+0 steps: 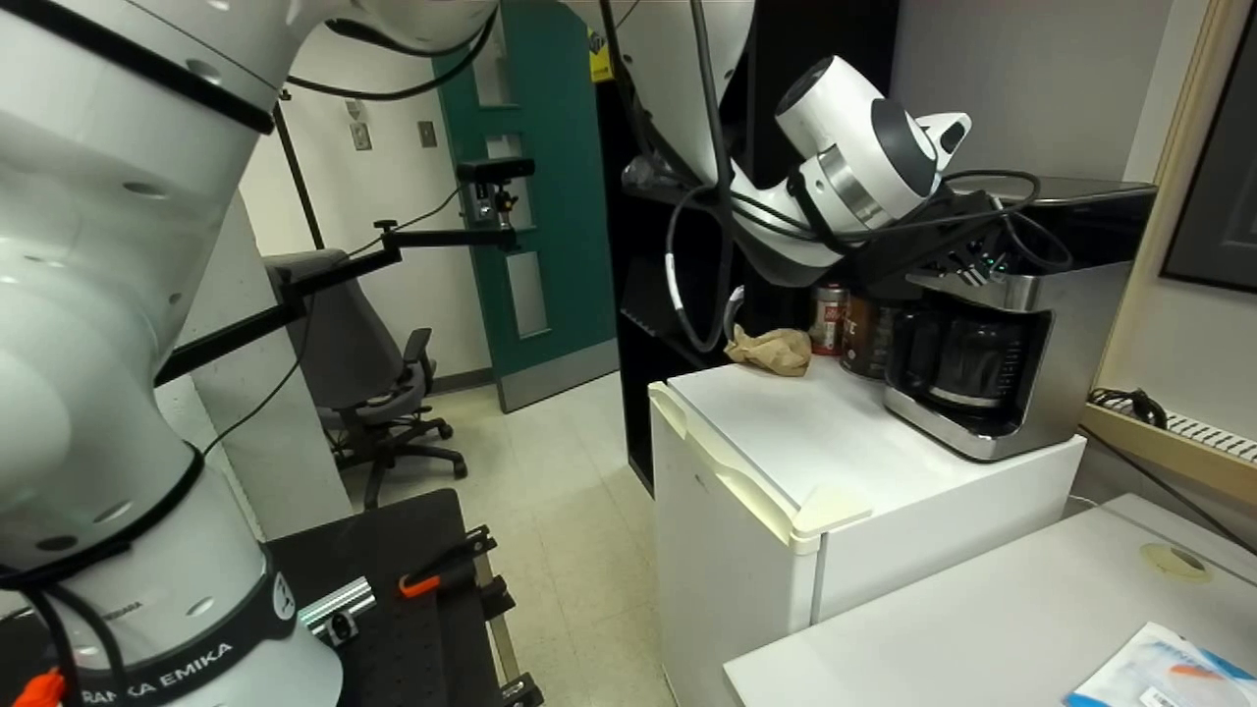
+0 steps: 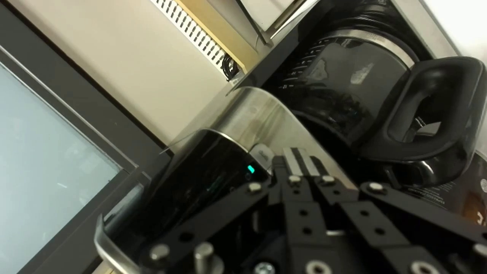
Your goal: Push the button on the far right of the coffee maker
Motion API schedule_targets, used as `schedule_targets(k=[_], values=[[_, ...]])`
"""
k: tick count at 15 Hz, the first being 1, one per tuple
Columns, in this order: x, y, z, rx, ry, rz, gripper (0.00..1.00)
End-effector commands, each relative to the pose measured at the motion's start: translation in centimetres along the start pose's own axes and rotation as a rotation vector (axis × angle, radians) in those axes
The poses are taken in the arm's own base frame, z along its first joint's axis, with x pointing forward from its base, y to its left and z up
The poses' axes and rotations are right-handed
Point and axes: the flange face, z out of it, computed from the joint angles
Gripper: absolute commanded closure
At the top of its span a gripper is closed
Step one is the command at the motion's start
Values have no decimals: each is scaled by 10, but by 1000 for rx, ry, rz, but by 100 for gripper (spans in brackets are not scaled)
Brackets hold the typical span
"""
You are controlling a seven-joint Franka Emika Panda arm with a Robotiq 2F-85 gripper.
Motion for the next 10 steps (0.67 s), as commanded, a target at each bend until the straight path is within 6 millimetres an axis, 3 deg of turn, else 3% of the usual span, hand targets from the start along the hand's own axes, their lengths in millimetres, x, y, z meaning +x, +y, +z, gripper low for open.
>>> schedule_targets(k=[1,7,10], values=[[5,1,12,-20,15,9,100],[4,2,10,-17,19,8,100],[-8,-7,-6,30,-12,8,100]])
